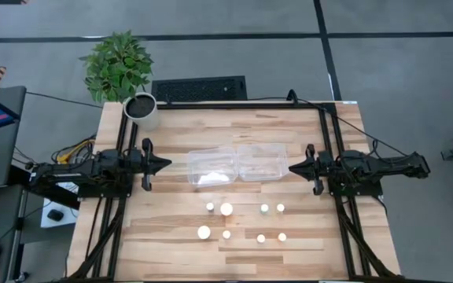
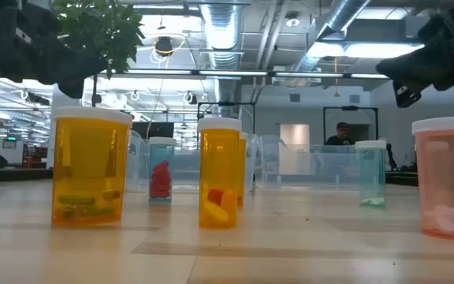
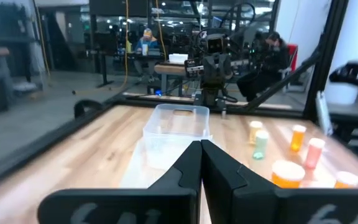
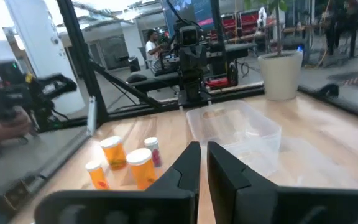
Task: Pick and place medicine bottles into bin by pill shape (circle, oval)
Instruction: Put the yellow pill bottle into the right transparent bin
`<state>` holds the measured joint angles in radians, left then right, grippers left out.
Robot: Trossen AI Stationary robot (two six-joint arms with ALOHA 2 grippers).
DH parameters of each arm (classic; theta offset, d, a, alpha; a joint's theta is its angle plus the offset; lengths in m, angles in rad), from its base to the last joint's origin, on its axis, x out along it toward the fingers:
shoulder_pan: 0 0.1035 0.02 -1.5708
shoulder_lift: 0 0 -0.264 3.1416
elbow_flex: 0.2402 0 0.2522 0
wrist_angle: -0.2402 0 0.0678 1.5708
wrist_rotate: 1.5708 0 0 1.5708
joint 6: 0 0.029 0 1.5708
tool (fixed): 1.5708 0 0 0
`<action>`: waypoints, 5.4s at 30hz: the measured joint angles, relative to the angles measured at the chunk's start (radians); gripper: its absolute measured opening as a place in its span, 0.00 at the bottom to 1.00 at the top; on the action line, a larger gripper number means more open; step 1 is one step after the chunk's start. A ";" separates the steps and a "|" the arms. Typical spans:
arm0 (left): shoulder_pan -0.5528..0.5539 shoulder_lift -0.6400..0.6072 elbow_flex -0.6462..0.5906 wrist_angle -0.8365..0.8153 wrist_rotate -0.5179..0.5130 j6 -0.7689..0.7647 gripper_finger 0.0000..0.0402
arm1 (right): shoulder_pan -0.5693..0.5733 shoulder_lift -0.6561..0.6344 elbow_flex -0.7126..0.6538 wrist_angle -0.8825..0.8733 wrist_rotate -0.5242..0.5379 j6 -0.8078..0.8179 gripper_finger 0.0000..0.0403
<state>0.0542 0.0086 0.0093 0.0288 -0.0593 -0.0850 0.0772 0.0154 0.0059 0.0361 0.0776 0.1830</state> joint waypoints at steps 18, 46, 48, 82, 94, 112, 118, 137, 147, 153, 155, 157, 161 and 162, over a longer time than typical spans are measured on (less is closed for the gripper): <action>0.000 0.000 0.000 0.089 -0.086 -0.238 0.00 | 0.000 0.000 0.000 0.028 0.003 0.257 0.11; -0.067 0.166 0.080 0.442 0.055 -0.496 0.59 | 0.045 0.269 0.404 -0.323 0.026 0.065 0.58; -0.085 0.211 0.132 0.412 0.064 -0.486 0.60 | 0.064 0.324 0.436 -0.364 0.026 0.078 0.56; -0.220 0.609 0.473 0.275 0.054 -0.224 0.59 | 0.631 1.046 0.477 -0.246 0.419 0.457 0.59; -0.220 0.609 0.473 0.274 0.053 -0.224 0.59 | 0.649 1.175 0.477 -0.223 0.501 0.472 0.61; -0.220 0.609 0.473 0.246 0.053 -0.181 0.59 | 0.646 1.268 0.477 -0.162 0.500 0.498 0.60; -0.220 0.609 0.473 0.245 0.053 -0.182 0.59 | 0.640 1.268 0.477 -0.164 0.500 0.494 0.51; -0.220 0.609 0.473 0.246 0.053 -0.185 0.59 | 0.635 1.253 0.477 -0.187 0.497 0.487 0.28; -0.220 0.606 0.472 0.246 0.053 -0.186 0.59 | 0.527 1.045 0.477 -0.184 0.498 0.301 0.29; -0.220 0.594 0.472 0.243 0.053 -0.181 0.59 | 0.354 0.920 0.477 -0.177 0.499 0.126 0.29; -0.220 0.579 0.472 0.233 0.053 -0.181 0.59 | 0.287 0.900 0.477 -0.175 0.497 0.071 0.29; -0.220 0.552 0.472 0.214 0.056 -0.180 0.59 | 0.221 0.898 0.477 -0.150 0.478 0.019 0.29; -0.220 0.481 0.472 0.156 0.055 -0.153 0.59 | 0.099 0.926 0.478 -0.054 0.388 -0.072 0.29; -0.220 0.461 0.472 0.142 0.051 -0.150 0.59 | 0.073 0.939 0.478 -0.027 0.362 -0.090 0.29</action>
<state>-0.1661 0.4699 0.4812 0.1707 -0.0084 -0.2353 0.1500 0.9547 0.4842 0.0090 0.4393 0.0925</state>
